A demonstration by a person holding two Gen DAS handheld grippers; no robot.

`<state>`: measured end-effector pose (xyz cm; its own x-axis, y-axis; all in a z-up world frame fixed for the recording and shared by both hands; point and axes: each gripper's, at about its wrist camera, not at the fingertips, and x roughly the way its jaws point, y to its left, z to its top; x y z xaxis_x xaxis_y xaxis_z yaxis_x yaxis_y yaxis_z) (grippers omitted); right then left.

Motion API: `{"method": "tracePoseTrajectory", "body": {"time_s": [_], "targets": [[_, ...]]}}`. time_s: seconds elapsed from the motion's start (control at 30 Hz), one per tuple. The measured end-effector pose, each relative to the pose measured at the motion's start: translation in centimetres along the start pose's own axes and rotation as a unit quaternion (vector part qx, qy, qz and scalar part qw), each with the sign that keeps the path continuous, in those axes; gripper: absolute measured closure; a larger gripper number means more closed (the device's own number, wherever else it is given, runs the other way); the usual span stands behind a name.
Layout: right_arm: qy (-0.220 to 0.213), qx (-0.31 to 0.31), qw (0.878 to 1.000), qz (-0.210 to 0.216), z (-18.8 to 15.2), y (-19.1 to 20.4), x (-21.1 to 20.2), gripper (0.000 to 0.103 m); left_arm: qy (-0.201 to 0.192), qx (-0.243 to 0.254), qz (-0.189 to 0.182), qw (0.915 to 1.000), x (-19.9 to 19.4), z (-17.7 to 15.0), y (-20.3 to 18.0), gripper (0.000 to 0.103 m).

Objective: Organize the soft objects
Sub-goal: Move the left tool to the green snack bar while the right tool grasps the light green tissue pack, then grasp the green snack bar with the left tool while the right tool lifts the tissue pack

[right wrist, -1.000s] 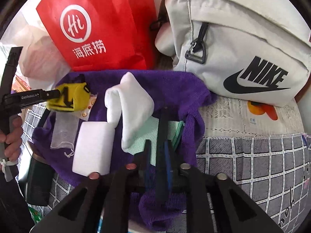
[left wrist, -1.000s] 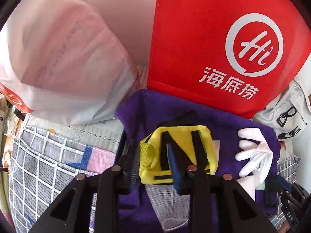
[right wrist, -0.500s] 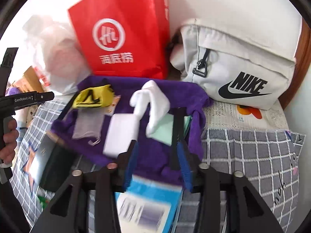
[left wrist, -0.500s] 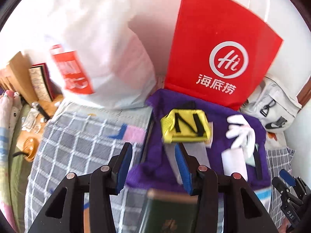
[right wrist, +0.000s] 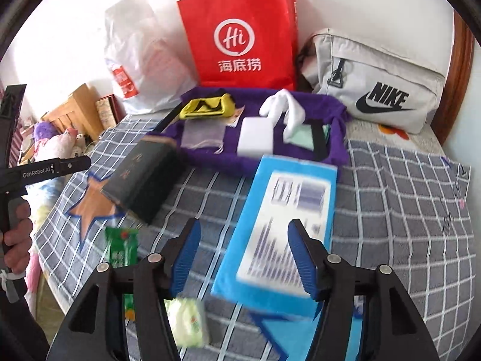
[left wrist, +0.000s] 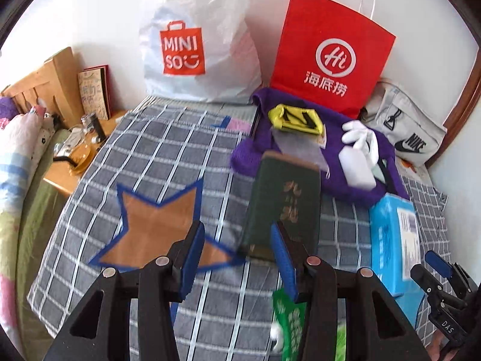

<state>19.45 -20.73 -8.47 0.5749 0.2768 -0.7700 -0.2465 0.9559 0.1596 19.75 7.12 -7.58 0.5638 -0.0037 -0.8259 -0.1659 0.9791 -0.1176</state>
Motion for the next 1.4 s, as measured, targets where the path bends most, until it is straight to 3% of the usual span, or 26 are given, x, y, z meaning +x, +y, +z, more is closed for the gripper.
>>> {"method": "tracePoseTrajectory", "body": {"time_s": [0.23,0.3,0.37,0.63,0.93,1.03,1.2,1.3,1.4], "targets": [[0.003,-0.005,1.0,0.024,-5.4,1.4,-1.8,0.036,-0.001,-0.014,0.002,0.9999,-1.6,-4.6,0.8,0.059],[0.001,-0.011,1.0,0.026,-6.9,1.9,-2.0,0.03,0.0,-0.019,-0.006,0.9998,-1.7,-5.6,0.9,0.059],[-0.002,-0.013,1.0,0.025,-8.0,2.3,-1.9,0.017,0.002,-0.021,-0.009,0.9997,-1.6,-6.4,1.0,0.057],[0.009,-0.038,0.997,0.059,-10.7,5.2,0.0,0.012,0.019,-0.009,-0.025,0.9995,-0.4,-7.6,0.5,0.056],[0.037,-0.075,0.997,0.003,-11.8,7.6,3.5,0.013,0.026,-0.001,-0.033,0.9991,0.1,-8.5,-0.1,0.056],[0.022,-0.076,0.997,-0.021,-11.8,7.3,3.3,0.031,0.027,0.01,-0.039,0.9988,0.4,-8.7,-1.0,0.056],[0.007,-0.059,0.998,-0.027,-11.9,5.5,1.5,0.031,0.038,0.028,-0.044,0.9979,1.6,-8.9,-3.5,0.055],[0.005,-0.044,0.998,-0.035,-12.2,3.9,0.6,0.031,0.042,0.035,-0.028,0.9981,2.3,-9.0,-4.9,0.047],[0.006,-0.024,0.999,-0.04,-12.5,2.0,-0.1,0.031,0.045,0.051,0.0,0.9977,3.2,-9.1,-6.4,0.046]]}}
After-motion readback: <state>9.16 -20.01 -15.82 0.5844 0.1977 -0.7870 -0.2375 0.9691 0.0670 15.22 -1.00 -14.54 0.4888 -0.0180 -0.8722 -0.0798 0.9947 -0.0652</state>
